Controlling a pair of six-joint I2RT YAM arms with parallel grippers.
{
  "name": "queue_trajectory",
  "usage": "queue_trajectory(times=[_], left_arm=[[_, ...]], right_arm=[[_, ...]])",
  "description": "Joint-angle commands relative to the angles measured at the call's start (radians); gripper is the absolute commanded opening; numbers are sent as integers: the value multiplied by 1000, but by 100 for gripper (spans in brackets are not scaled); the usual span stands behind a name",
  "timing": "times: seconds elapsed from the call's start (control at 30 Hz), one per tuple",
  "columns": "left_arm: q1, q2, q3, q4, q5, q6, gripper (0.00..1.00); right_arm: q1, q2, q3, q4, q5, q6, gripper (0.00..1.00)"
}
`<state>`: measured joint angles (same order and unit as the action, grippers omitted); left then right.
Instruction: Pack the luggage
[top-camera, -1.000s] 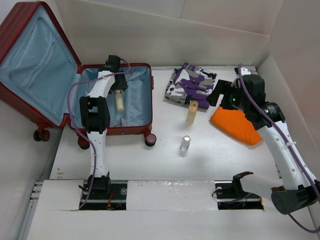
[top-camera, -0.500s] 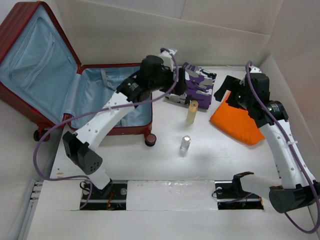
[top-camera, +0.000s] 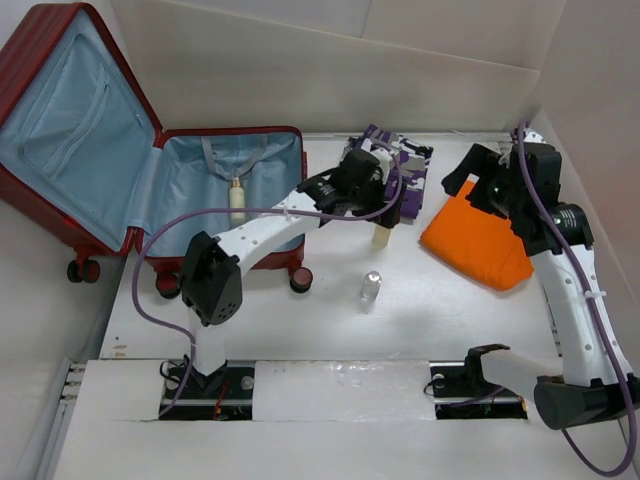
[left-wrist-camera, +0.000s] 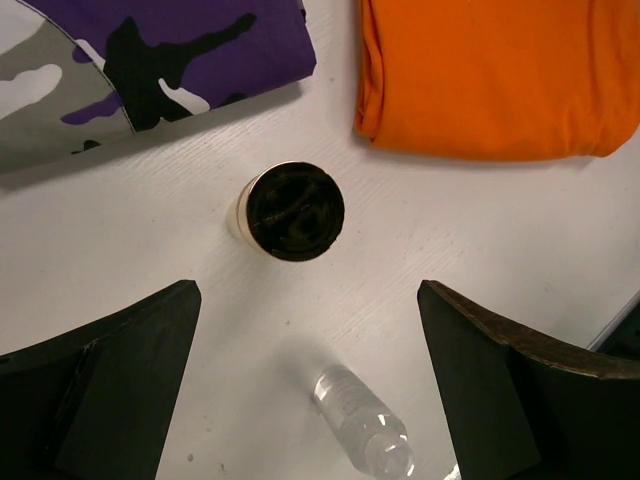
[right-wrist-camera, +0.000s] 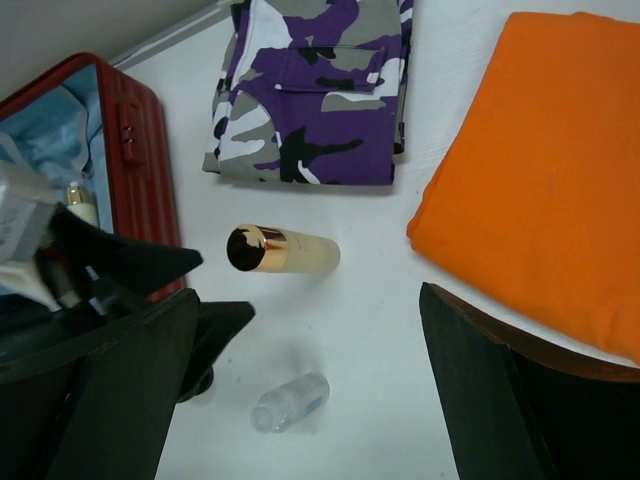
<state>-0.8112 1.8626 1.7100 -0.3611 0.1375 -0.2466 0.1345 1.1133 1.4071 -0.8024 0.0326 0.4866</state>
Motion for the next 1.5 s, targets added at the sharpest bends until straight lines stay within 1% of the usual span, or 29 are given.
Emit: queue_trajectory(times=[0.0,0.2,0.4,0.57,0.67,0.7,0.8,0.83,0.9,1.03,1.13,1.2,1.33,1.4,1.47], left_arm=[[-8,20,69,33,-35,26,89],[-8,108,115,42,-58,44,88],[-8,159,137,60,-78,62,87],[-8,204,175,70,-101,63,80],[-8,227,198,79,-101,63,79],[-8,227,198,79,-101,63,72],[-8,248,220,79,-92,63,66],[-8,248,220,79,-92,63,56],[-8,248,220,79,-92,63,46],[-8,215,197,60,-92,63,38],[-8,185,178,42,-92,63,28],[-8,176,178,31,-92,53,25],[-8,129,178,11,-111,35,21],[-8,118,204,-19,-111,35,19],[-8,109,240,-35,-111,26,19]], right_arm=[[-10,-33,33,3,-34,-2,98],[-19,-43,33,-8,-34,-11,98],[-19,-43,33,-8,-62,-20,98],[-19,-43,24,-8,-71,-20,98],[-19,-43,24,-8,-71,-20,98],[-19,-43,24,-8,-71,-20,98],[-19,-52,15,-8,-71,-29,96],[-19,-52,15,-8,-71,-29,96],[-19,-52,15,-8,-71,-29,95],[-19,-52,15,-8,-71,-29,95],[-19,-52,15,-8,-62,-39,95],[-19,-52,15,-8,-53,-39,95],[-19,-52,15,-8,-53,-39,95],[-19,-52,15,-8,-62,-39,95],[-19,-52,15,-8,-62,-39,95]])
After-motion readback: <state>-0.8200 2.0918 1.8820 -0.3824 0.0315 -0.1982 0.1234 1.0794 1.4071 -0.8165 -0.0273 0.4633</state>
